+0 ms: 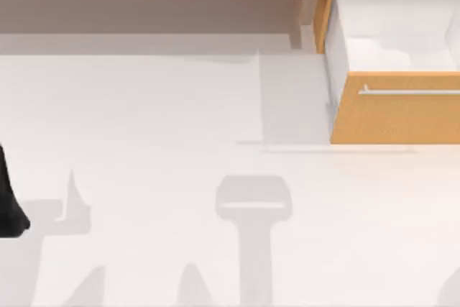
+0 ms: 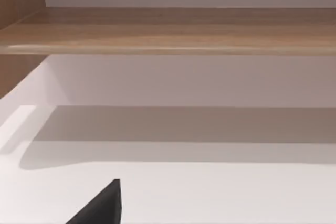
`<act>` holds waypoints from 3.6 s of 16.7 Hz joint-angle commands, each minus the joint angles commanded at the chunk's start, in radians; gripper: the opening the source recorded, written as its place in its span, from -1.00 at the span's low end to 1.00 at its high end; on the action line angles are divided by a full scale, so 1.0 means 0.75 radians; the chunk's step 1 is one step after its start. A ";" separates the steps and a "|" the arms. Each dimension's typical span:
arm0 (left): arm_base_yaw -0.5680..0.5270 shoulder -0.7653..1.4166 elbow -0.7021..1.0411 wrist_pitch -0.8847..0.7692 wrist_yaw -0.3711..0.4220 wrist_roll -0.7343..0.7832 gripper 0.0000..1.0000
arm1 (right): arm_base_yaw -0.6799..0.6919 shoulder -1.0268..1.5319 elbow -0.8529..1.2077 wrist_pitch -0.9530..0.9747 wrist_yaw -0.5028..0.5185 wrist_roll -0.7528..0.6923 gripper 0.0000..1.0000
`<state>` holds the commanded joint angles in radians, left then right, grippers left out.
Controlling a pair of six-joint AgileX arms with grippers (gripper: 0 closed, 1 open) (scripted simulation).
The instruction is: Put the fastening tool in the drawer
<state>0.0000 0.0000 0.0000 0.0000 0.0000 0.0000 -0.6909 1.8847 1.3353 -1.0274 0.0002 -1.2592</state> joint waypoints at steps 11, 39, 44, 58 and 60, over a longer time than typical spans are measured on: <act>0.000 0.000 0.000 0.000 0.000 0.000 1.00 | 0.000 0.116 -0.171 0.292 0.001 0.001 1.00; 0.000 0.000 0.000 0.000 0.000 0.000 1.00 | 0.000 0.059 -0.103 0.155 0.000 0.000 -1.00; 0.000 0.000 0.000 0.000 0.000 0.000 1.00 | 0.000 0.052 -0.094 0.147 0.000 0.002 -1.00; 0.000 0.000 0.000 0.000 0.000 0.000 1.00 | 0.585 0.102 0.673 -0.077 -0.173 0.709 -1.00; 0.000 0.000 0.000 0.000 0.000 0.000 1.00 | 0.719 0.188 0.799 -0.121 -0.194 0.874 -1.00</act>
<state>0.0000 0.0000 0.0000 0.0000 0.0000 0.0000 -0.1519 2.0259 1.9347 -1.1178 -0.1449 -0.6035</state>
